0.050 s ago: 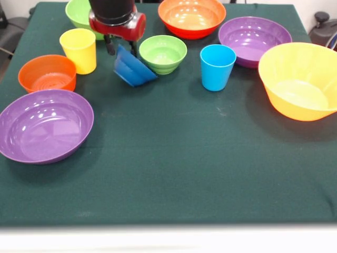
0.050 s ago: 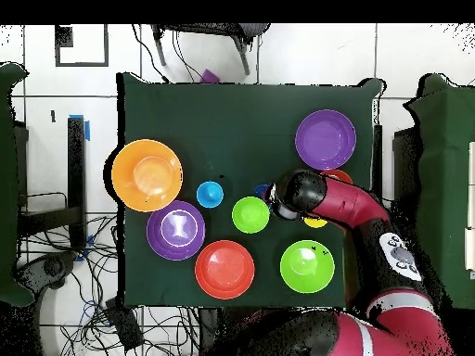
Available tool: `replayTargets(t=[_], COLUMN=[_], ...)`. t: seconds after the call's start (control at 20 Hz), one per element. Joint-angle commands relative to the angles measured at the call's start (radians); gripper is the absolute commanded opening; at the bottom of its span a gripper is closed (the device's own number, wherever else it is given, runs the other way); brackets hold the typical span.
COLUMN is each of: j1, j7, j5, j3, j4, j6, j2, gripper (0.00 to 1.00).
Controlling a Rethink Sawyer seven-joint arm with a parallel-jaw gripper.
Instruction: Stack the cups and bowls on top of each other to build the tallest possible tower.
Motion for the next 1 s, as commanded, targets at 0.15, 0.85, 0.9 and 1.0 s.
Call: replayTargets(t=[0.15,0.85,0.9,1.0], j1=[0.045,0.057,0.058,0.061], j7=[-0.016,0.013,0.019,0.035], j5=[-0.027,-0.039,-0.036,-0.028], j3=[0.091,0.087,0.085,0.080], j4=[0.047,0.045,0.054,0.072], j6=[0.042,-0.047,-0.043,-0.039], j2=[-0.049,-0.026,-0.026,-0.030], gripper=[1.00,1.00,1.00,1.00])
